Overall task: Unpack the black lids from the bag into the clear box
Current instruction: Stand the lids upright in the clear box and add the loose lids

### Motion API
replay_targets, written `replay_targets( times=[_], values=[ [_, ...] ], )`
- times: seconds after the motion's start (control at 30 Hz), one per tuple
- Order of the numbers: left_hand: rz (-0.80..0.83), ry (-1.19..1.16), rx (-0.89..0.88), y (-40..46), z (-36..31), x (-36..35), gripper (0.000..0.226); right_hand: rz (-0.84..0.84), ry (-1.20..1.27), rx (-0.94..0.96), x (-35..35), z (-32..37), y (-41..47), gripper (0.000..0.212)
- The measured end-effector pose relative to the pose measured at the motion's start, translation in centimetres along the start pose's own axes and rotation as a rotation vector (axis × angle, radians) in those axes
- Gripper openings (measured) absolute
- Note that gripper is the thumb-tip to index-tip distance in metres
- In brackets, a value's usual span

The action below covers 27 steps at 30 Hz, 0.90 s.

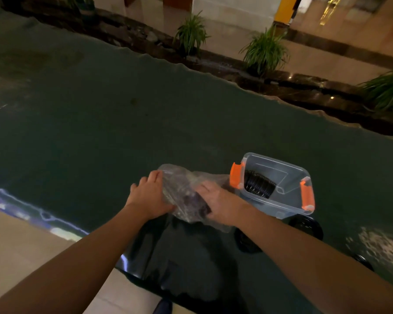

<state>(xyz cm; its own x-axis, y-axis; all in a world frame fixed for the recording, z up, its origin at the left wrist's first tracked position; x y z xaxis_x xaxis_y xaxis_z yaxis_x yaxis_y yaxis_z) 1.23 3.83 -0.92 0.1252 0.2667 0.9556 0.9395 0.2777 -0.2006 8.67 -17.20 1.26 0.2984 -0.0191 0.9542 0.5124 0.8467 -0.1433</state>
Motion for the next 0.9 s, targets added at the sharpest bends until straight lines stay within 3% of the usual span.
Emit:
replay_targets(
  times=[0.17, 0.27, 0.4, 0.5, 0.63, 0.8, 0.9],
  values=[
    [0.06, 0.126, 0.109, -0.4, -1.0, 0.4, 0.106, -0.084, -0.04, 0.015, 2.7, -1.8, -5.2, 0.071],
    [-0.033, 0.162, 0.099, -0.3, -3.1, 2.2, 0.091, -0.173, 0.016, -0.021, 5.0, -3.7, -8.8, 0.071],
    [-0.294, 0.075, -0.057, 0.3, -8.1, 5.0, 0.071, -0.245, 0.054, -0.07, 8.2, -6.3, -12.2, 0.066],
    [-0.371, -0.005, -0.283, 0.8, -13.2, 5.5, 0.066, -0.297, 0.127, -0.117, 10.4, -8.3, -14.0, 0.064],
    [-0.286, -0.003, -0.488, 1.3, -19.5, 4.0, 0.077, -0.28, 0.088, -0.199, 12.2, -11.9, -16.0, 0.074],
    [-0.114, 0.074, -0.527, 2.6, -23.8, 0.9, 0.099, -0.166, -0.042, -0.208, 12.2, -15.9, -16.6, 0.076],
    [-0.074, 0.12, -0.552, 3.3, -25.0, -0.6, 0.099, -0.104, -0.123, -0.183, 11.6, -17.5, -15.9, 0.076]
  ],
)
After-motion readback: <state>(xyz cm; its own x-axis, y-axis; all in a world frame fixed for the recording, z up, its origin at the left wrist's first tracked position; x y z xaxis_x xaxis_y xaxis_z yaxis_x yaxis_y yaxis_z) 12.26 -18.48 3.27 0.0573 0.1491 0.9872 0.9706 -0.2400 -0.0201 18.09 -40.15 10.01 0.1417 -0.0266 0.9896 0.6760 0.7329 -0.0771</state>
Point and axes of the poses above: each hand's wrist, its own y-axis towards the middle knuckle, its own x-axis out of the back of the hand, z = x × y, the point moved 3 cm from there along y, towards the middle knuckle, and after that the axes turned 5 degrees about -z, right-handed, at the moved point
